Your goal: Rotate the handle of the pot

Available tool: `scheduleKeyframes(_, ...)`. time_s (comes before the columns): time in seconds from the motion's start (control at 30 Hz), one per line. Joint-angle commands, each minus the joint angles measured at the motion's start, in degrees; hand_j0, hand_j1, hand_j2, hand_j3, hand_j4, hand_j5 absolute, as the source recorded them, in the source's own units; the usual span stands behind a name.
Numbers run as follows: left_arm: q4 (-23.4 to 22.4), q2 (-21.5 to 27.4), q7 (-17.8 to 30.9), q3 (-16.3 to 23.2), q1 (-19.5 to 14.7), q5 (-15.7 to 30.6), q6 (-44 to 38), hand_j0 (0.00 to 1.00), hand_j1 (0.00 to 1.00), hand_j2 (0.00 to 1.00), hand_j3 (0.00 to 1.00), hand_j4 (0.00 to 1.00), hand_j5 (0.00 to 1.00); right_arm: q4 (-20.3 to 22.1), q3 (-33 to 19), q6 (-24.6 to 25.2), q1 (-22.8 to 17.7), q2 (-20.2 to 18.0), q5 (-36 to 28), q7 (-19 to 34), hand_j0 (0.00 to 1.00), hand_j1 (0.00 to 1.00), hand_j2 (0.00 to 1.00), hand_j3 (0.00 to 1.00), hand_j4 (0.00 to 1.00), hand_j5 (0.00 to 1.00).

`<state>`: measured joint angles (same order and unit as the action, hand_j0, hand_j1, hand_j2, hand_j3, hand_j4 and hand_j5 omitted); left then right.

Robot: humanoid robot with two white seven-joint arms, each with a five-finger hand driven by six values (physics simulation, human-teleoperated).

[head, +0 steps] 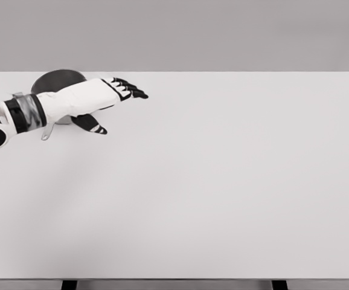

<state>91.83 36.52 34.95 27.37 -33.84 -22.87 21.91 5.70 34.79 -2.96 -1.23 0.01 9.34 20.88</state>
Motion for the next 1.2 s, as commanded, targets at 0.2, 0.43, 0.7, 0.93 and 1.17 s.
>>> scheduleKeyframes(0.2, -0.15, 1.35, 0.05, 0.76, 0.00, -0.07, 2.97, 1.00, 1.00, 1.00, 1.00, 1.00, 1.00, -0.16, 0.01, 0.06, -0.26, -0.01, -0.03, -0.05, 1.00, 1.00, 1.00, 1.00, 1.00, 1.00)
scheduleKeyframes(0.43, -5.42, 4.61, 0.05, 1.63, -0.53, 8.35, 7.54, 1.00, 1.00, 1.00, 1.00, 1.00, 1.00, -0.16, 0.01, 0.06, -0.26, -0.01, -0.03, -0.05, 1.00, 1.00, 1.00, 1.00, 1.00, 1.00)
scheduleKeyframes(0.7, -8.07, 7.07, 0.05, 12.10, -6.42, 11.29, 8.15, 1.00, 1.00, 1.00, 1.00, 1.00, 1.00, -0.16, 0.01, 0.06, -0.26, -0.01, -0.03, 0.04, 1.00, 1.00, 1.00, 1.00, 1.00, 1.00)
scheduleKeyframes(0.93, -8.07, 12.60, -5.15, 12.10, -4.84, 5.65, 8.42, 1.00, 1.00, 1.00, 1.00, 1.00, 1.00, -0.16, 0.01, 0.06, -0.26, -0.01, -0.03, -0.05, 1.00, 1.00, 1.00, 1.00, 1.00, 1.00)
scheduleKeyframes(1.17, -7.71, 16.65, -8.32, 11.48, -3.69, 4.94, 8.50, 1.00, 1.00, 1.00, 1.00, 1.00, 1.00, -0.16, 0.01, -0.02, -0.26, -0.01, -0.03, -0.05, 1.00, 1.00, 1.00, 1.00, 1.00, 1.00)
